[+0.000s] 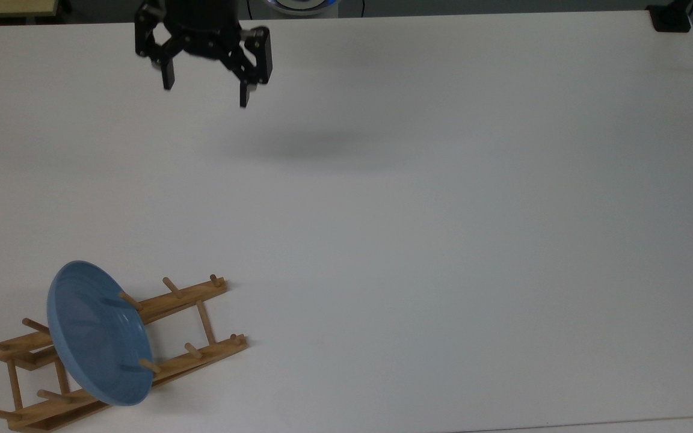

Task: Pick plate from plate rack
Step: 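Move the gripper down to the rim of the blue plate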

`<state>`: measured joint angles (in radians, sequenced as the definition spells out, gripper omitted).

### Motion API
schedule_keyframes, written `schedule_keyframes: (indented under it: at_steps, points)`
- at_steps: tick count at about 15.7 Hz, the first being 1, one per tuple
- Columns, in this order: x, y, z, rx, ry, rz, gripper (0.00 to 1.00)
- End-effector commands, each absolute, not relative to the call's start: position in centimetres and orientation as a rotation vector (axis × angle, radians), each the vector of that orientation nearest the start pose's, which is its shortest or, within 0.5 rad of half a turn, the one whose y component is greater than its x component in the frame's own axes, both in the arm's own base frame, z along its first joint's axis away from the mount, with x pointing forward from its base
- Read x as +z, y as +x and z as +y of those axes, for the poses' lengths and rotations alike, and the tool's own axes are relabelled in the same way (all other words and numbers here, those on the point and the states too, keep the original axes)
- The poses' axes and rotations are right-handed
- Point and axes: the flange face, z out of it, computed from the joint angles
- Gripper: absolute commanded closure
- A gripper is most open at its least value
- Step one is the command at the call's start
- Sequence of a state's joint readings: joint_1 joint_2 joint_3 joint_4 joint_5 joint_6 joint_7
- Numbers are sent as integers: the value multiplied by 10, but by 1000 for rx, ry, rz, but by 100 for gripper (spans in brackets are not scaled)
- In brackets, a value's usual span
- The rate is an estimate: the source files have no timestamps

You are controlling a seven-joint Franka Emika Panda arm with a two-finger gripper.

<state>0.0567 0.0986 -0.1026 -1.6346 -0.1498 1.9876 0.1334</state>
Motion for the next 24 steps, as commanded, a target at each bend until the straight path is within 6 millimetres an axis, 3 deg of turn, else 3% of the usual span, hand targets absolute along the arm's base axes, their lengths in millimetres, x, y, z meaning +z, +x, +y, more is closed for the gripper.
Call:
schedule_keyframes:
  at_steps: [1, 4, 7, 9, 12, 20, 24]
  points:
    - [578, 656, -66, -709, -3233, 230, 0]
    - [571, 688, -81, -786, -3233, 247, 0]
    - [550, 715, -83, -920, -3241, 171, 1]
    - [535, 725, -95, -1031, -3259, 127, 3]
    - [520, 737, -106, -1139, -3268, 86, 5]
    - [523, 752, -152, -1334, -3240, 144, 4]
    - [501, 758, -164, -1350, -3286, 98, 5]
